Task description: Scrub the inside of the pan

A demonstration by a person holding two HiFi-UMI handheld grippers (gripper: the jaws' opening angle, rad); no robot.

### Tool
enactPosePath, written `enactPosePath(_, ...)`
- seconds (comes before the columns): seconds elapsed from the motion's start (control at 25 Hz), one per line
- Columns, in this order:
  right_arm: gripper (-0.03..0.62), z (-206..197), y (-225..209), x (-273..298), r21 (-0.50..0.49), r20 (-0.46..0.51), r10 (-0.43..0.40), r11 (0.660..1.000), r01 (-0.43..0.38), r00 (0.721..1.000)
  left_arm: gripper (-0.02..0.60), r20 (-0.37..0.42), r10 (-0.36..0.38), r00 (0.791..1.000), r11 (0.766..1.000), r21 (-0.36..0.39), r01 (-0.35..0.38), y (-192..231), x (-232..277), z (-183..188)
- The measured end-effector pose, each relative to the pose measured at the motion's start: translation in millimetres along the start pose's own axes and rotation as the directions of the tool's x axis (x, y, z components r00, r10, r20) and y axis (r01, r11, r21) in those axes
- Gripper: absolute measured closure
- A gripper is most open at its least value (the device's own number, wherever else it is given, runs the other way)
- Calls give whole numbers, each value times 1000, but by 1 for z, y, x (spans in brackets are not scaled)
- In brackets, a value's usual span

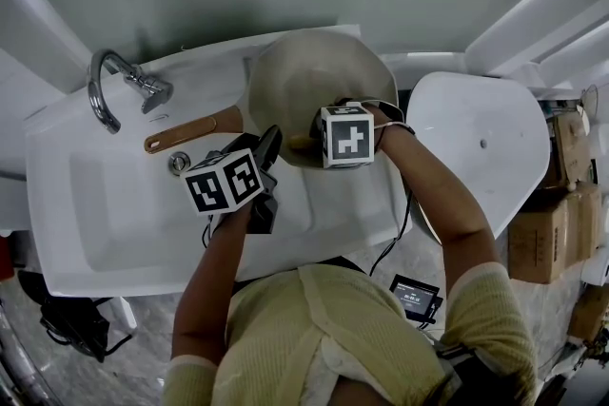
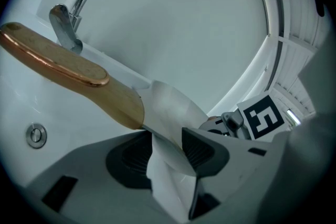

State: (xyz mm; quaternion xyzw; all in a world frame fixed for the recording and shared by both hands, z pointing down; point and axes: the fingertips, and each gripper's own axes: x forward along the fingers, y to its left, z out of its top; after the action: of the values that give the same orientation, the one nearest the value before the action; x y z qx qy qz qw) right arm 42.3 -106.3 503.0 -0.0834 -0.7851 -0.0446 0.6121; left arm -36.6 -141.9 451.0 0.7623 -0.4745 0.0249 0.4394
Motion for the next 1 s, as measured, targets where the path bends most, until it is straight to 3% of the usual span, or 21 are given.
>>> enactPosePath(0.32,513,-3,14,-7,66,32,90,994,-92,995,365,3,2,1000,1000,3,-2,-2,-1,0)
enactPosePath(0.52,513,-6,14,-13,54,27,83,995,-84,996,365,2,1,1000,1000,5,-1,-2,-1,0)
enactPosePath(0.8,513,-9,-22,-46,47,64,-103,994,100,993,365,2,1,1000,1000,3,-1,-1,-1,-1)
enactPosePath(1.0,513,-24,-66,-72,63,52,-301,953,297,952,365,2,1,1000,1000,2,-1,-1,0,0)
